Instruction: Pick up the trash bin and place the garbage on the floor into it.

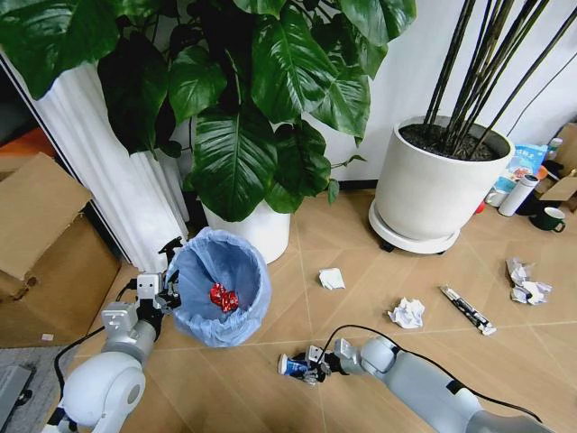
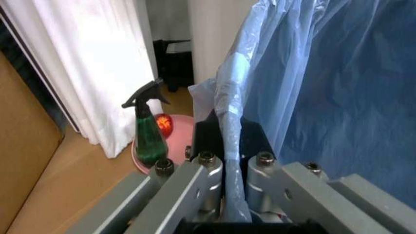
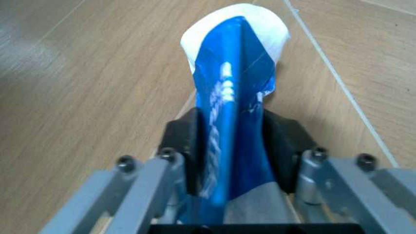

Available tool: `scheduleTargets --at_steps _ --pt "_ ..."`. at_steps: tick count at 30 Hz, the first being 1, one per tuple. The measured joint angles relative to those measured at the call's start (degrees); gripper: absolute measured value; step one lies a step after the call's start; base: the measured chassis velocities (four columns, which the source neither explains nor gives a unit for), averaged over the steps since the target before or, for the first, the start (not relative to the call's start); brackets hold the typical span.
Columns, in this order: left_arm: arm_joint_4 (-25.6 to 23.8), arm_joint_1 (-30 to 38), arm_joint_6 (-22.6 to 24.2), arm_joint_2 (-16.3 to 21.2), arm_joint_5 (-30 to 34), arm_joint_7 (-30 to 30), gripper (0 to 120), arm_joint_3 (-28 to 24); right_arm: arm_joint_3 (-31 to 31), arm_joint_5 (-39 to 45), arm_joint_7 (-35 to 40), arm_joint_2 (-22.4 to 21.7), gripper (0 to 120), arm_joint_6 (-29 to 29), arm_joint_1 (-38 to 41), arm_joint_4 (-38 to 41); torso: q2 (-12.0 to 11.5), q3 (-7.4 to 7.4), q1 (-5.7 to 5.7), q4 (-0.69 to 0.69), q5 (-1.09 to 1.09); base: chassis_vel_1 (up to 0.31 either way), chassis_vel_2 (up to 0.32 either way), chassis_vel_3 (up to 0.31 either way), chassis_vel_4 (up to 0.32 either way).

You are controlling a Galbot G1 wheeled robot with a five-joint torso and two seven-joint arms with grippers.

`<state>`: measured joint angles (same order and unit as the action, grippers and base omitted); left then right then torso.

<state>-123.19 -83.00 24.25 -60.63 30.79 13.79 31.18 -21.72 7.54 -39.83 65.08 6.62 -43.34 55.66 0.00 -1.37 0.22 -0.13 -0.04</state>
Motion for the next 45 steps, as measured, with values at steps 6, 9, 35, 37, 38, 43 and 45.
scheduleTargets --at_steps 6,9,35,37,38,43,45 --pt "-0.22 -0.06 0.22 0.58 0.29 0.05 0 -0.04 1.55 0.11 0.45 -0.32 10 0.09 -1.58 0.50 0.00 0.00 0.00 0.00 0.01 0.000 0.000 0.000 0.000" --pt "-0.41 -0.12 0.47 0.94 0.57 0.20 0 -0.04 2.39 1.08 1.18 -1.11 7 -0.27 -2.93 1.53 0.00 0.00 0.00 0.01 0.00 0.000 0.000 0.000 0.000" --pt "4.81 7.67 9.99 11.17 13.65 2.83 0 -4.46 22.87 24.00 15.72 -8.59 6 -10.62 -3.43 35.97 0.00 -0.01 0.00 0.00 0.00 0.000 0.000 0.000 0.000" --pt "5.17 8.49 10.24 11.42 14.00 2.83 0 -5.07 22.22 25.11 16.39 -8.70 6 -11.24 -1.90 38.03 0.00 -0.01 0.00 -0.01 -0.02 0.000 0.000 0.000 0.000" --pt "5.52 9.11 10.47 11.62 14.28 2.82 0 -5.52 21.38 25.83 16.81 -8.68 6 -11.74 -0.46 39.48 0.00 -0.01 0.00 -0.01 -0.01 0.000 0.000 0.000 0.000" --pt "6.15 10.34 11.10 12.17 14.96 2.77 0 -6.43 19.24 27.29 17.79 -8.21 6 -12.46 2.65 41.75 0.00 -0.01 0.00 0.00 0.00 0.000 0.000 0.000 0.000" --pt "7.02 11.78 11.80 13.00 15.74 2.57 0 -7.58 14.67 29.47 19.27 -7.11 6 -13.17 6.57 43.66 0.00 -0.01 0.00 0.01 -0.02 0.000 0.000 0.000 0.000"
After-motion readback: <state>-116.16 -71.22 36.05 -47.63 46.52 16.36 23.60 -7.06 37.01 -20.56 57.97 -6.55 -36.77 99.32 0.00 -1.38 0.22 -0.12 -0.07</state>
